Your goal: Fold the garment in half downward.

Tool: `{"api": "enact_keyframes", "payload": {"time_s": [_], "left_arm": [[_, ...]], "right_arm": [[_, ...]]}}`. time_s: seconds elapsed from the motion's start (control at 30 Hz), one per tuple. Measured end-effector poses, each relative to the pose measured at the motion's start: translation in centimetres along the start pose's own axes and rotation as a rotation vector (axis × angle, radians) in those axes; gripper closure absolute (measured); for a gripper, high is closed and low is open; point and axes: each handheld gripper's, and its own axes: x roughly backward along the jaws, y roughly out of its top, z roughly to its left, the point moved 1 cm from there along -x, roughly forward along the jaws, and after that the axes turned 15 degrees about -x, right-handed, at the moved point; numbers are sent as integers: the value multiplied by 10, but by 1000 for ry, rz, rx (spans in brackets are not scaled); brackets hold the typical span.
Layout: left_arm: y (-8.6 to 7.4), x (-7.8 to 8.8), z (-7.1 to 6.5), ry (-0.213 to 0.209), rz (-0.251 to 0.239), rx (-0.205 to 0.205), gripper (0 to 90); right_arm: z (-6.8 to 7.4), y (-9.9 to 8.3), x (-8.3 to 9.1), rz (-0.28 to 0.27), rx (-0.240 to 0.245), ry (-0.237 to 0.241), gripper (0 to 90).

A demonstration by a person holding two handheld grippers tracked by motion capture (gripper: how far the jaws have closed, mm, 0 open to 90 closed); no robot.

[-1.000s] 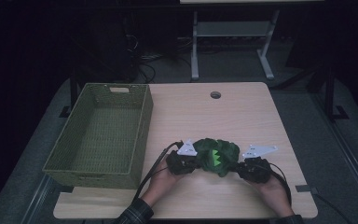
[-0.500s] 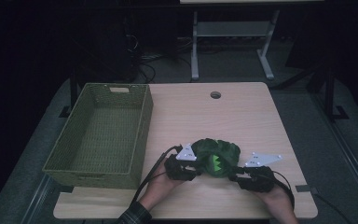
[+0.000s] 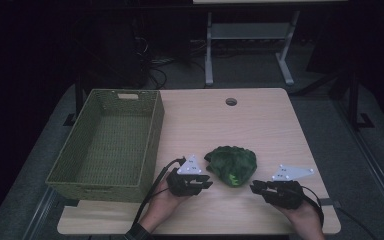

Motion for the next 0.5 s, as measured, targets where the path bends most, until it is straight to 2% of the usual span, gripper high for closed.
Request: {"api": "enact_keyframes", "payload": {"time_s": [0.03, 0.1, 0.2, 0.27, 0.33, 0.4, 0.5], "left_arm": [[8, 0, 5, 5, -10, 0, 826], [16, -2, 10, 15, -21, 3, 871], [24, -6, 17, 28, -33, 6, 895], [33, -14, 28, 53, -26, 13, 896], [34, -20, 36, 68, -25, 34, 896], [32, -29, 41, 64, -8, 50, 896], [24, -43, 44, 42, 47, 58, 896]], "right_arm": [[-3, 10, 0, -9, -7, -4, 845], [-5, 18, -2, -19, -9, -15, 886], [-10, 30, -7, -31, -12, -25, 897], [-13, 36, -12, -35, -10, -29, 898], [-15, 42, -18, -41, -3, -35, 898], [-19, 45, -25, -39, -9, -39, 899], [-25, 42, -37, 12, -37, -46, 899]]}}
